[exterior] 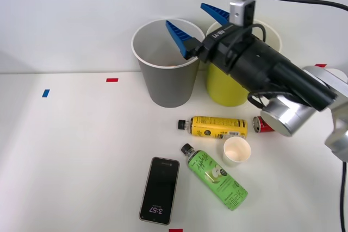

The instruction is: Put cans in the gray bin, plastic bottles in the light green bin

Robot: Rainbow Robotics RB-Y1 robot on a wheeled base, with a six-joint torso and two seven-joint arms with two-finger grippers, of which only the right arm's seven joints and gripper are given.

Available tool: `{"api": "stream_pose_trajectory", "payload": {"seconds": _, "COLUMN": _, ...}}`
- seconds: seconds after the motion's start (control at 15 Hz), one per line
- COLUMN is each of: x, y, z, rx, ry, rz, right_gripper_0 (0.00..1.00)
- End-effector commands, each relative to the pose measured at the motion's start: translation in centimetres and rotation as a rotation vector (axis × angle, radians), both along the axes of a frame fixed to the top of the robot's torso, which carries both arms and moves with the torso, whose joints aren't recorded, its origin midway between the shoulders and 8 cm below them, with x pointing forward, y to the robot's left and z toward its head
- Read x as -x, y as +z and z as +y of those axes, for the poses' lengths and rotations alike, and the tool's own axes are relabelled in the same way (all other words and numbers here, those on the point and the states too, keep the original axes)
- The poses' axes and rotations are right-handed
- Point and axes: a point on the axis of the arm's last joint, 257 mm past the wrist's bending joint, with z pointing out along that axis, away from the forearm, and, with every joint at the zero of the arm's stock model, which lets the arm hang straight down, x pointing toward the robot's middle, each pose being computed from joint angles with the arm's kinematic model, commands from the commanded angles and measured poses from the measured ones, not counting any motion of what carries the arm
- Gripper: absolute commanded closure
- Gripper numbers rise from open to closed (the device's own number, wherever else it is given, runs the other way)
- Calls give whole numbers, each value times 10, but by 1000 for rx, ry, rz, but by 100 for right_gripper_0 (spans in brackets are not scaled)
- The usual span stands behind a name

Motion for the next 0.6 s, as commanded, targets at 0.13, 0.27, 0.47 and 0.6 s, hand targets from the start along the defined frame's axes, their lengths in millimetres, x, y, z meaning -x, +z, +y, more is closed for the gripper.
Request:
{"api": "stream_pose_trajectory", "payload": {"seconds": 0.13, "x": 65, "y": 9, "z": -60, "rx": -75, "ry": -15, "rz": -12, "right_gripper_0": 0}}
{"api": "stream_pose_trajectory", "payload": {"seconds": 0.27, "x": 91, "y": 6, "z": -90, "rx": -123, "ry": -46, "rz": -19, "right_gripper_0": 0}}
{"api": "stream_pose_trajectory", "payload": {"seconds": 0.47, "x": 121, "y": 0, "z": -124, "rx": -139, "ry": -104, "rz": -25, "right_gripper_0": 0}}
{"api": "stream_pose_trajectory", "payload": {"seconds": 0.6, "x": 138, "y": -13, "z": -149, "rx": -177, "ry": -157, "rz": -10, "right_gripper_0": 0}}
